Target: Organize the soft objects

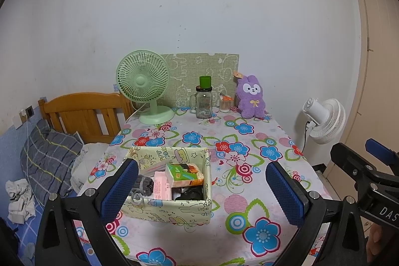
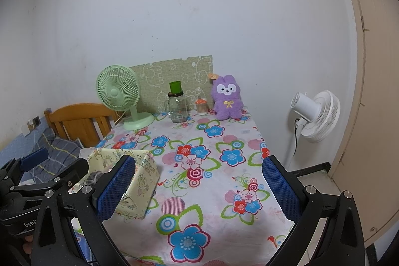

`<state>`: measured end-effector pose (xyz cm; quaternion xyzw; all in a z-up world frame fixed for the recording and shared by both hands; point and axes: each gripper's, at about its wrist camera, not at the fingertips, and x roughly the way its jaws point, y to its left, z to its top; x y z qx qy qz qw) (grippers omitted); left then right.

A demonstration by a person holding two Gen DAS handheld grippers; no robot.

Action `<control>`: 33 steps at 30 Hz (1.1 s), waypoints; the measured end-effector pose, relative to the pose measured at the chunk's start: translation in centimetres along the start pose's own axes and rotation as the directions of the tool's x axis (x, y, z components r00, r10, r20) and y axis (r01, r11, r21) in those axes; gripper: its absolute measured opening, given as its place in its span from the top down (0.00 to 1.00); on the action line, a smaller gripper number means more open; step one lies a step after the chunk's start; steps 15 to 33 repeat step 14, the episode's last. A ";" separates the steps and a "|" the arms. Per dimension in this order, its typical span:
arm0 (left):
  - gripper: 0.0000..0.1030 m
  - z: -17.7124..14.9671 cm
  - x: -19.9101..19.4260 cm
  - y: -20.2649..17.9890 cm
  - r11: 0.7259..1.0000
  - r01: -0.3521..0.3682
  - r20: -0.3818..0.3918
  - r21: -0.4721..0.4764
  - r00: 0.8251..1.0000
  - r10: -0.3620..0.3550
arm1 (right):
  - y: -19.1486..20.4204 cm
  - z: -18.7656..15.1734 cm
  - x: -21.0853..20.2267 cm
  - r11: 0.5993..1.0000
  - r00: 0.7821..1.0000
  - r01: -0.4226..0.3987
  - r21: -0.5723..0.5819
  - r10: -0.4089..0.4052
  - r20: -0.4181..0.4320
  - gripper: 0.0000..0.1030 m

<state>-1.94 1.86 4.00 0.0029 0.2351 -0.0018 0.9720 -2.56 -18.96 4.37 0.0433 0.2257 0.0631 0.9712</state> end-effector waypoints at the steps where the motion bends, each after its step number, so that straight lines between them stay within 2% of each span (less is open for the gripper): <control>1: 0.00 0.0 0.0 0.0 1.000 -0.001 0.000 0.000 1.000 0.001 | 0.0 0.0 0.0 1.000 1.000 0.001 0.001 -0.001 0.000 0.00; 7: 0.00 0.0 -0.1 -0.2 1.000 -0.019 0.013 0.011 1.000 0.019 | 0.1 0.0 0.0 1.000 1.000 -0.001 0.001 0.001 -0.001 0.00; 33: 0.00 0.1 0.1 0.0 1.000 -0.012 0.001 -0.005 1.000 0.012 | 0.3 0.0 0.2 1.000 1.000 -0.003 0.001 0.003 -0.003 0.00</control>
